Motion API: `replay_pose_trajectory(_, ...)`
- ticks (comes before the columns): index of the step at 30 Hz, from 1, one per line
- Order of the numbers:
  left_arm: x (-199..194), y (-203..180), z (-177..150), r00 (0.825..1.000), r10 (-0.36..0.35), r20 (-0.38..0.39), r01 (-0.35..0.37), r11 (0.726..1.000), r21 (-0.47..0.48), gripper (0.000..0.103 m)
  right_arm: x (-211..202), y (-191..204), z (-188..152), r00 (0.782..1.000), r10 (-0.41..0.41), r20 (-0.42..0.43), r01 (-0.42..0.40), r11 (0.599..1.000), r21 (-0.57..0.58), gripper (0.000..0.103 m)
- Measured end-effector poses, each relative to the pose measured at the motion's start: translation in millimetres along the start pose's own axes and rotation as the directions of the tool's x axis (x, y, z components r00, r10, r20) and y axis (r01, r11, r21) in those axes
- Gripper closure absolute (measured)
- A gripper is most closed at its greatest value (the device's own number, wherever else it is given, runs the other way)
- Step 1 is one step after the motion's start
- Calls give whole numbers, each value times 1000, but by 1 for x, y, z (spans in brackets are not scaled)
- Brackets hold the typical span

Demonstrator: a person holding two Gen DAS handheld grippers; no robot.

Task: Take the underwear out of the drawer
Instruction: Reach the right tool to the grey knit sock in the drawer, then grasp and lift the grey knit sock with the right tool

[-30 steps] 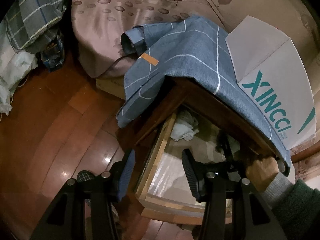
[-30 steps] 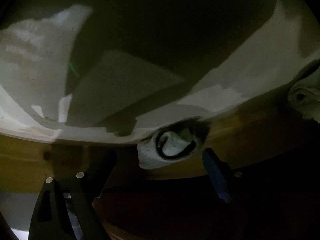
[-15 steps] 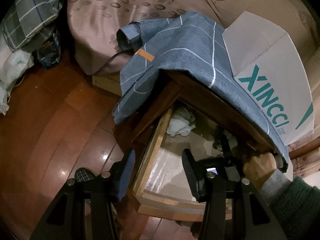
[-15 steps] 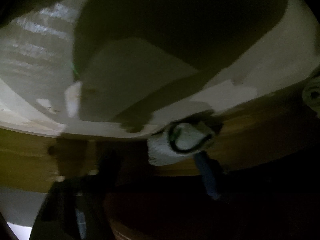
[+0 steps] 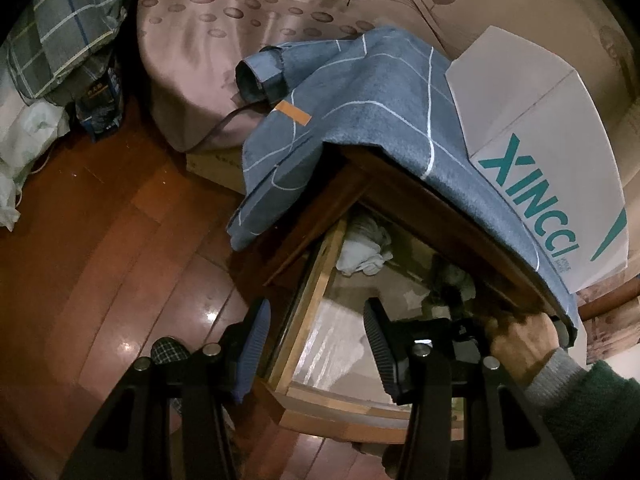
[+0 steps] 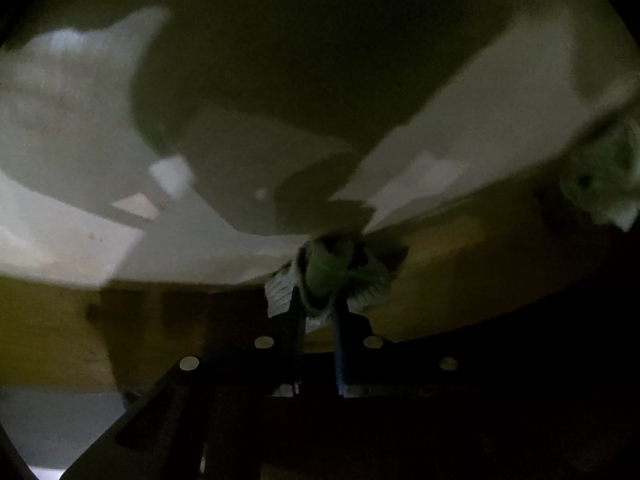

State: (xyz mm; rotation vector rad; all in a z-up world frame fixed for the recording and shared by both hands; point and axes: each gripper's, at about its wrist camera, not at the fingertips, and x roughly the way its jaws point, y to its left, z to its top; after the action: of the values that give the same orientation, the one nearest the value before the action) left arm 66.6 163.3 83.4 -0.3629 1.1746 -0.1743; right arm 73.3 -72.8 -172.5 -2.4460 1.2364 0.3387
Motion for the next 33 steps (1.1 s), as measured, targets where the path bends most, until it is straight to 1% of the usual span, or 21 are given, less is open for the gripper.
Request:
replay_pose_trajectory(2, 1, 0, -1, 1000, 6, -5, -6, 1000, 1, 53, -3, -5, -4, 1000, 8, 20, -8, 999, 36, 94)
replay_pose_trajectory(5, 3, -2, 0, 1000, 19, -4, -19, 1000, 8, 53, -12, -17, -5, 997, 56, 45, -61, 992, 109, 95)
replay_pose_trajectory(7, 3, -4, -1, 1000, 25, -3, -25, 1000, 17, 53, -19, -26, -8, 986, 140, 90, -155, 968, 196, 95)
replay_pose_trajectory(8, 4, -4, -1, 1000, 28, -4, -28, 999, 21, 53, -20, -28, -10, 982, 161, 103, -181, 958, 221, 95)
replay_pose_trajectory(9, 5, -5, -1, 999, 33, -6, -32, 999, 26, 53, -22, -32, -13, 972, 197, 126, -224, 940, 257, 95)
replay_pose_trajectory(10, 5, -5, -2, 999, 37, -7, -37, 999, 29, 53, -23, -36, -18, 958, 244, 153, -280, 915, 291, 95)
replay_pose_trajectory(11, 6, -5, -2, 999, 41, -7, -40, 999, 31, 53, -26, -38, -21, 946, 270, 179, -315, 897, 311, 95)
replay_pose_trajectory(13, 6, -6, -2, 999, 43, -8, -43, 998, 35, 53, -31, -43, -29, 914, 327, 240, -396, 847, 354, 95)
replay_pose_trajectory(16, 8, -7, -3, 999, 51, -14, -50, 998, 42, 53, -42, -50, -38, 867, 379, 323, -488, 778, 396, 95)
replay_pose_trajectory(17, 9, -7, -3, 998, 52, -18, -51, 998, 45, 53, -46, -53, -40, 860, 378, 344, -500, 763, 411, 95)
replay_pose_trajectory(18, 10, -7, -4, 998, 56, -20, -55, 997, 47, 53, -45, -53, -43, 861, 366, 353, -496, 758, 423, 95)
replay_pose_trajectory(20, 11, -7, -4, 998, 63, -21, -62, 997, 51, 53, -45, -55, -48, 869, 333, 366, -481, 746, 461, 89)
replay_pose_trajectory(22, 13, -8, -4, 997, 68, -25, -66, 996, 57, 53, -54, -45, -53, 879, 298, 373, -458, 746, 483, 69)
replay_pose_trajectory(23, 14, -9, -4, 997, 71, -27, -69, 996, 60, 53, -47, -41, -62, 886, 278, 372, -442, 749, 494, 63)
replay_pose_trajectory(24, 15, -10, -5, 997, 74, -29, -72, 995, 64, 53, -46, -40, -64, 893, 262, 367, -428, 750, 505, 48)
replay_pose_trajectory(25, 16, -10, -5, 997, 74, -31, -72, 995, 67, 53, -49, -42, -64, 896, 250, 366, -419, 750, 512, 43)
replay_pose_trajectory(27, 17, -11, -7, 996, 79, -36, -76, 994, 72, 53, -53, -48, -61, 901, 240, 363, -412, 739, 534, 43)
replay_pose_trajectory(28, 18, -12, -7, 996, 82, -37, -79, 994, 76, 53, -49, -47, -62, 898, 246, 365, -420, 725, 546, 43)
replay_pose_trajectory(30, 20, -14, -7, 995, 91, -41, -87, 992, 90, 53, -40, -55, -60, 882, 266, 390, -455, 697, 554, 43)
replay_pose_trajectory(32, 22, -15, -9, 994, 106, -41, -101, 989, 105, 53, -43, -50, -60, 853, 279, 441, -505, 655, 562, 43)
replay_pose_trajectory(33, 23, -16, -9, 993, 112, -43, -106, 988, 112, 53, -30, -51, -66, 833, 292, 470, -537, 629, 562, 43)
